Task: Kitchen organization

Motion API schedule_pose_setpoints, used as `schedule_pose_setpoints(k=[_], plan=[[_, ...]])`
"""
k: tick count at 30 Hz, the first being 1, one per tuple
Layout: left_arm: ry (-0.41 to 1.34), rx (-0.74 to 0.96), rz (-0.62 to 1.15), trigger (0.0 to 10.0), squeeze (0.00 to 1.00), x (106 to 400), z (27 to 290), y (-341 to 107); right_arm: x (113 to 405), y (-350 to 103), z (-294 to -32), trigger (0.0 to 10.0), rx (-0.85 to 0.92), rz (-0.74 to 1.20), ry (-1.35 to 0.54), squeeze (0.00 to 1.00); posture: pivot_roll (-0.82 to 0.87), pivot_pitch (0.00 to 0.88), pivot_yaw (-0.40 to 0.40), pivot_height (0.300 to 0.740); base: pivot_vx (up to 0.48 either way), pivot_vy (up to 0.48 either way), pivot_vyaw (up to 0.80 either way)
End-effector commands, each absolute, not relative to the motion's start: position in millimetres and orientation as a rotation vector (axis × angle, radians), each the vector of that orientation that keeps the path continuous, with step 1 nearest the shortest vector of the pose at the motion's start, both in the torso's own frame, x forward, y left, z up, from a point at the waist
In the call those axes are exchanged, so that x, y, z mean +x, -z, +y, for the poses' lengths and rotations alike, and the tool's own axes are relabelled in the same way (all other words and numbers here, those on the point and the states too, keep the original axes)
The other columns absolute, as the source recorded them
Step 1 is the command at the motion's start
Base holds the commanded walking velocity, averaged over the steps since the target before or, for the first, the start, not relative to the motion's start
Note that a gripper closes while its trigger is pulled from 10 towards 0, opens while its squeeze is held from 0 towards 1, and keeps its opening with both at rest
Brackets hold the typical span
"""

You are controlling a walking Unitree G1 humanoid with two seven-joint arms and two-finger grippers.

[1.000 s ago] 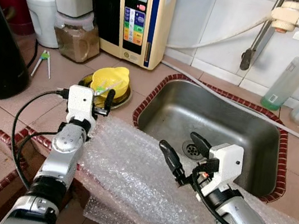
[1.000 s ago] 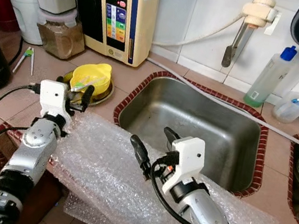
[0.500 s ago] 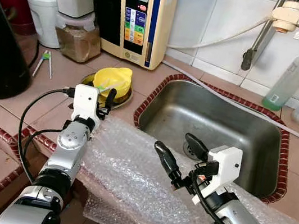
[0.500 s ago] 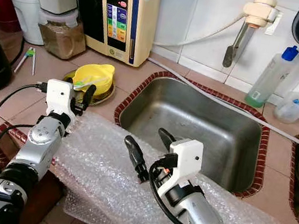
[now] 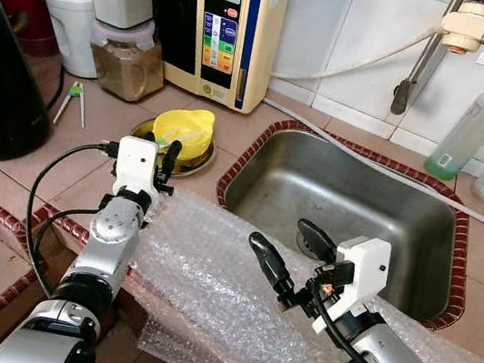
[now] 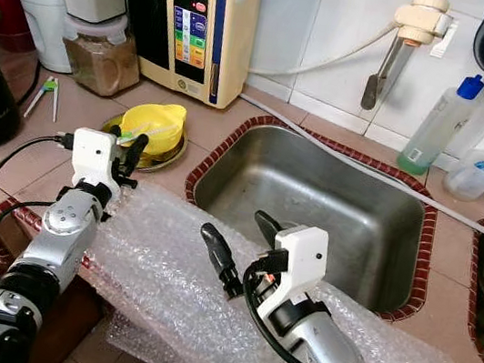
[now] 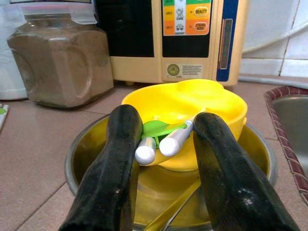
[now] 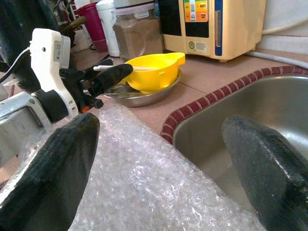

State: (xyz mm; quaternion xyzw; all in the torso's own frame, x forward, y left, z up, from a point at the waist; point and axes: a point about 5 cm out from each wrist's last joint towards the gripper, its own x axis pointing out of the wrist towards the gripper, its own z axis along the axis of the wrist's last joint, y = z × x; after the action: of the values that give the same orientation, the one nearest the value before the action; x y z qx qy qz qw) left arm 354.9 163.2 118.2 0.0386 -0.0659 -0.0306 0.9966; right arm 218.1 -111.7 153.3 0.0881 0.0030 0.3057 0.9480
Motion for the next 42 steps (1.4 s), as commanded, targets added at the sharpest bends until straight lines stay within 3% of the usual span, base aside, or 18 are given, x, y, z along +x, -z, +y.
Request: schedule_pose_setpoints(k=[1,21,32,42], plan=[[0.052,0.085,-0.129,0.0,0.0,353.2,166.6,-115.9,217.9,-155.5,-112.8,10.0,0.182,-0.002,-0.631,0.0,-0.1,0.025,0.011,0.74,0.0,0.0,0.0],[0.036,0.096,-0.158,0.0,0.0,346.7,168.4,-114.8,222.7,-153.5,-114.7,10.0,0.175,0.0,-0.62,0.0,-0.07,0.022,0.001,0.74,0.0,0.0,0.0],[0.024,0.243,-0.365,0.0,0.0,338.1,169.3,-146.7,227.6,-152.0,-115.9,10.0,0.16,-0.01,-0.592,0.0,-0.06,0.016,0.0,0.74,0.0,0.0,0.0],[0.227,0.306,-0.509,0.7,0.0,325.0,136.9,-169.2,254.0,-165.1,-124.0,10.0,0.125,-0.078,-0.537,0.0,-0.06,0.013,-0.008,0.74,0.0,0.0,0.0]])
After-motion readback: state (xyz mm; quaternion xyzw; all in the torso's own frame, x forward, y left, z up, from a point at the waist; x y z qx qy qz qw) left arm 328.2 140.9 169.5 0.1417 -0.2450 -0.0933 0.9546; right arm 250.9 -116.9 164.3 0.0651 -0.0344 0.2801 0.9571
